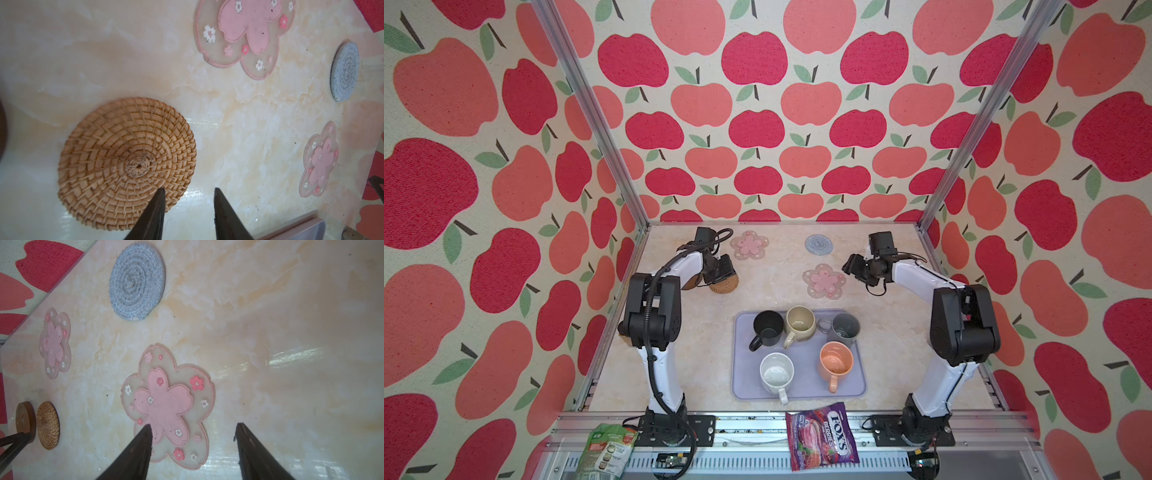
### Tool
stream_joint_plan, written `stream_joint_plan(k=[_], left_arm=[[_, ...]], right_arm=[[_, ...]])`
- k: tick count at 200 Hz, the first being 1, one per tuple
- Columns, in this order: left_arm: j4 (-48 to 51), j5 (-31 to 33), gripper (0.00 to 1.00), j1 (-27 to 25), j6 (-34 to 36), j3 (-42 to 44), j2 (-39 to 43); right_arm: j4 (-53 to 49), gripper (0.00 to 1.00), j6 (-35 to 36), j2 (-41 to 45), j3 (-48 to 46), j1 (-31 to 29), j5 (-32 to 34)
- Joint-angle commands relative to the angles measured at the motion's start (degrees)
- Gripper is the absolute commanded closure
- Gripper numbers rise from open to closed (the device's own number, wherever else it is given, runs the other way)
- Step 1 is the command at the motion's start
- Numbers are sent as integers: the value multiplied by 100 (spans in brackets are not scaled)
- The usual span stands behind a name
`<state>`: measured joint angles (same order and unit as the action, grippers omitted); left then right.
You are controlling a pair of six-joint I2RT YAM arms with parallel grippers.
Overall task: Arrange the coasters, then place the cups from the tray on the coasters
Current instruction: 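Move right gripper farther from robot toward grey knit coaster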
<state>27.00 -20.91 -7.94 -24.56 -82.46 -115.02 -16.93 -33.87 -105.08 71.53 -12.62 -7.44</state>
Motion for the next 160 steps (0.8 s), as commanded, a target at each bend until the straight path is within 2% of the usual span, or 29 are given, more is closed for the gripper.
stream_joint_plan(k=[1,33,65,100,160], left_arm=[[-128,-191,59,-228,-40,-205,-248],[-286,-500,59,-692,-51,-568,-532],[-489,-787,59,-934,-307,-790,-821],[-1090,-1296,59,-947,-734,-661,-943],[-1241,-1205,59,-582,-778,-120,-276]], right_arm=[[-189,33,173,121,-97,34,76],[-33,34,82,10,-126,15,-87],[-10,34,267,-110,70,-204,-229],[-172,34,486,-474,674,-563,-515],[-354,35,466,-1385,1849,-1318,-996]])
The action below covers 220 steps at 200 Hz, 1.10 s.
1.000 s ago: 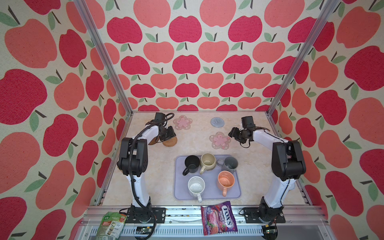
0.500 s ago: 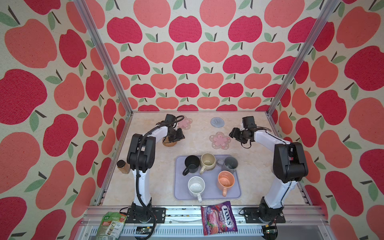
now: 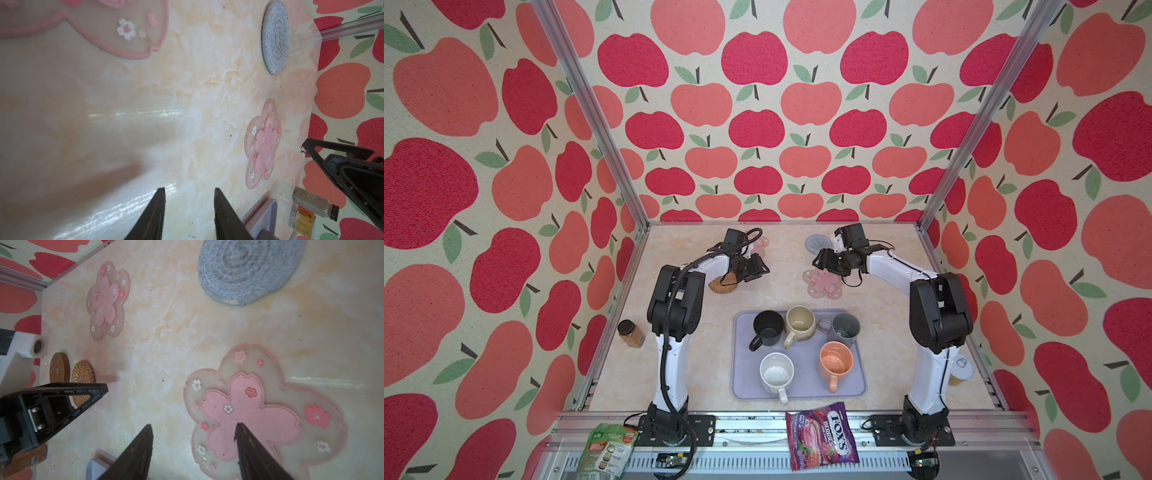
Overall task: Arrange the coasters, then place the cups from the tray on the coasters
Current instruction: 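Move right gripper farther from robot toward grey knit coaster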
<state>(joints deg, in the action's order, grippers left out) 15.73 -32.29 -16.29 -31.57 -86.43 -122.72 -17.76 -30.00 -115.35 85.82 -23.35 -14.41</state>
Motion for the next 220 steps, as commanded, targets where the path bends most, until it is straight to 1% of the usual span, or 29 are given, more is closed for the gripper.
stream_joint_plan(k=[1,48,81,170,220], left_arm=[[-114,-67,59,264,-77,290,511],[219,75,59,766,134,658,1267],[500,252,58,894,374,672,1566],[510,309,58,1039,405,836,1774],[506,372,58,1088,373,891,1857]], right_arm=[[-276,35,76,-366,436,-255,-299],[-441,36,-119,-885,880,-645,-401],[-592,36,-164,-1026,883,-746,-284],[-694,37,-233,-1193,629,-731,55],[-546,37,-322,-1048,211,-488,131]])
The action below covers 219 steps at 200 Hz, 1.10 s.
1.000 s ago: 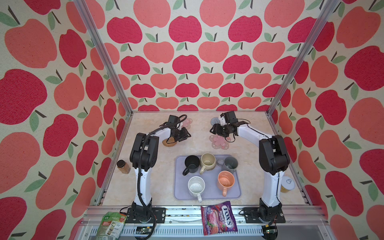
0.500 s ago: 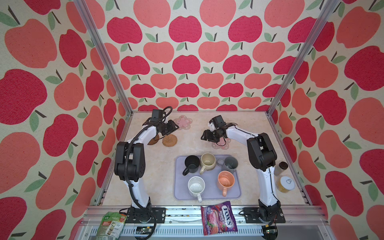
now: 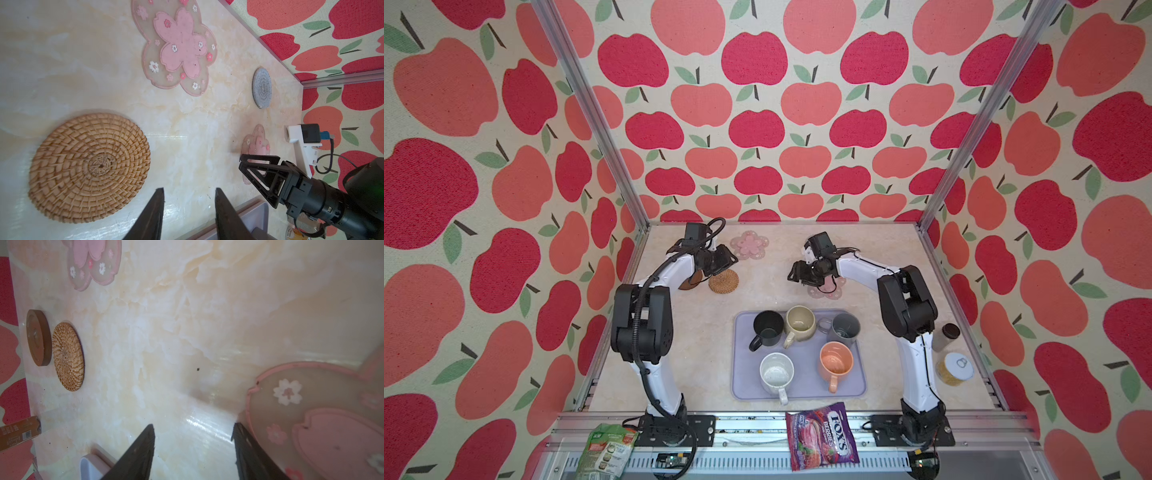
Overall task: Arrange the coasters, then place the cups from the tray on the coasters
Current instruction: 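Move right gripper farther from robot toward grey knit coaster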
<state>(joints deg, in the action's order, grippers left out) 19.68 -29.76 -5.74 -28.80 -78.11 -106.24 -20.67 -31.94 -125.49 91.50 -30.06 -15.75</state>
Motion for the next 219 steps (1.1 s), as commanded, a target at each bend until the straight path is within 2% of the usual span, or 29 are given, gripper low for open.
stream_joint_plan(k=[1,92,151,195,219], left_arm=[[108,119,58,31,94,59,209],[69,153,57,30,-50,94,230],[242,150,58,-103,73,-118,45],[188,141,58,-198,61,-147,-96],[168,150,58,-194,64,-144,-171]], right_arm=[[-254,37,-128,-31,-368,189,265],[-84,38,4,261,-654,519,72],[-127,38,162,381,141,763,-75],[341,38,-159,148,387,1275,-87],[594,41,-299,-138,607,1404,-102]])
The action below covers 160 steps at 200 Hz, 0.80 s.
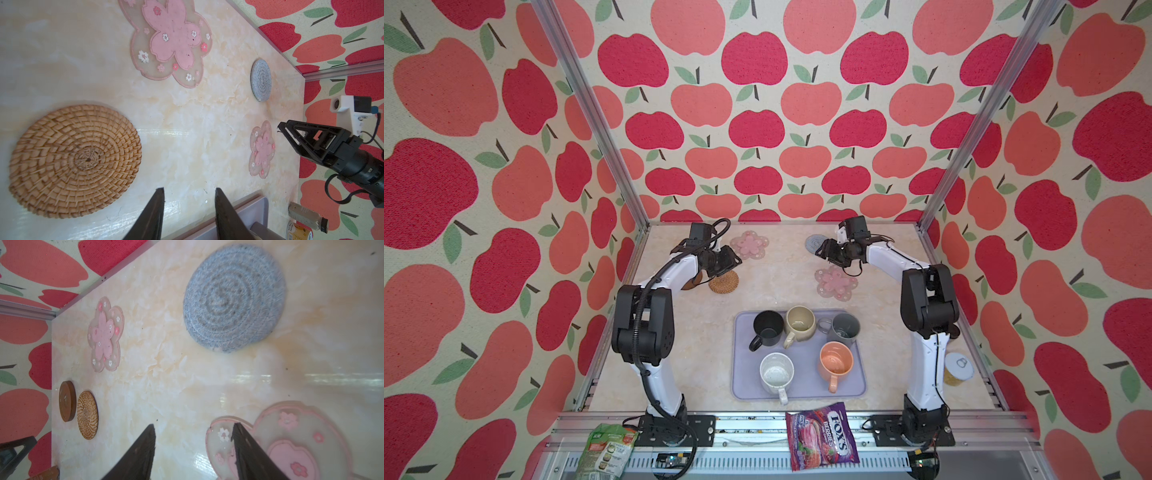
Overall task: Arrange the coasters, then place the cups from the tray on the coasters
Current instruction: 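Move right gripper farther from robot toward grey knit coaster, then lower open right gripper onto grey knit coaster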
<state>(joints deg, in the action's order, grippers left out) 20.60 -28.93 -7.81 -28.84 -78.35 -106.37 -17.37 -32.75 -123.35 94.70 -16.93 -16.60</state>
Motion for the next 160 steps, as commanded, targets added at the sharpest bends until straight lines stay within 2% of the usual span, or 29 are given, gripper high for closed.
stream_joint_plan(k=[1,26,76,107,131,160], left_arm=[[67,69,58,15,65,-115,-161],[-15,43,58,25,63,-111,-231],[-79,-42,58,87,66,-213,-433],[-154,-148,58,140,51,-233,-575],[-192,-213,58,190,31,-281,-734],[-196,-288,58,206,22,-364,-902]], right_arm=[[266,42,-220,-368,305,92,-18],[319,53,-235,-701,712,102,91],[201,52,-302,-1372,1560,172,351],[328,69,-409,-1615,1827,172,301],[410,75,-483,-1766,1931,173,320],[201,76,-611,-2175,2313,164,294]])
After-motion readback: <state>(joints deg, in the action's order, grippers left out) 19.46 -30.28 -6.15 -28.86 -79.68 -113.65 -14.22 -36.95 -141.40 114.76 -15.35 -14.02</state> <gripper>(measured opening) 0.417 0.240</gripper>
